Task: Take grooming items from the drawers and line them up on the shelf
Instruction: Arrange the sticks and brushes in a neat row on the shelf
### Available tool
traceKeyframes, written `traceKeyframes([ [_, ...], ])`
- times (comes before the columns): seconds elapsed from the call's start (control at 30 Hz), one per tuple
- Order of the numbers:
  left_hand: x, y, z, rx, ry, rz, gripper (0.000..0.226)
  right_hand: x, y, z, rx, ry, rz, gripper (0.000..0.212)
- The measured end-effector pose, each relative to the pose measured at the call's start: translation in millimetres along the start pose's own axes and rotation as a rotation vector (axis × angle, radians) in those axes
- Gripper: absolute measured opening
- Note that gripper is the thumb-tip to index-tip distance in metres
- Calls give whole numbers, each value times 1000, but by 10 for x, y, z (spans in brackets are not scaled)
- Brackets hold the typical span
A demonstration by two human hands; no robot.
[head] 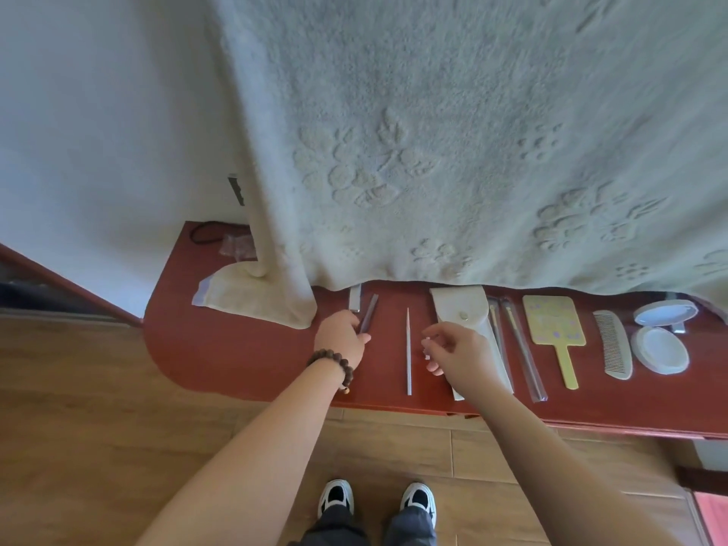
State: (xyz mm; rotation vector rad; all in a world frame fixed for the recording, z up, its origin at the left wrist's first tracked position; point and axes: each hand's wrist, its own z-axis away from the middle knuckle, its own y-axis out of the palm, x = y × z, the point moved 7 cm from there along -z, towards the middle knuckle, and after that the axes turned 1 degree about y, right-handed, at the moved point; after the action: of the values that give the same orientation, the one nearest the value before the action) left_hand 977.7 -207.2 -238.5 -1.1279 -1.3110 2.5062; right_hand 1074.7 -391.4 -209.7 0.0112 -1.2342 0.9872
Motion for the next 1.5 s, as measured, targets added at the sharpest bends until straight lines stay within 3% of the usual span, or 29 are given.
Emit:
traceKeyframes([
  [0.1, -6, 0, 174, 134, 41, 316, 15, 180, -9, 42, -16, -18, -84, 9],
  [0.2, -45, -55, 439, 278, 19, 661, 9, 379, 25, 70, 17, -1, -281, 21],
  [0.27, -106, -108, 593, 357, 52, 740, 10, 541, 80, 123, 95, -40, -344, 30],
  [0.33, -168, -165, 712, 416, 94, 761, 12, 676, 114, 202, 159, -85, -383, 25],
  [0.63, -350, -318, 923, 452, 139, 721, 10, 918, -11, 325, 159, -103, -378, 17],
  [0.77, -273, -331, 912, 433, 188, 517, 10, 1048, -462, 130, -13, -125, -619, 13],
  [0.9, -45, -332, 936, 381, 103, 583, 8, 1126, -556, 104, 21, -152, -496, 12],
  [1.03, 5, -394, 815, 263, 61, 583, 10, 913, -275, 121, 52, -45, -428, 12],
  [1.17, 87, -380, 613, 140, 57, 467, 13, 752, -94, 124, 1, 11, -359, 17],
  [1.33, 98, -291, 369, 34, 68, 286, 27, 625, 75, 41, -85, 64, -287, 7],
  [1.5, 80, -144, 237, 30, 37, 87, 28, 451, 335, -136, -35, 99, -127, 5],
])
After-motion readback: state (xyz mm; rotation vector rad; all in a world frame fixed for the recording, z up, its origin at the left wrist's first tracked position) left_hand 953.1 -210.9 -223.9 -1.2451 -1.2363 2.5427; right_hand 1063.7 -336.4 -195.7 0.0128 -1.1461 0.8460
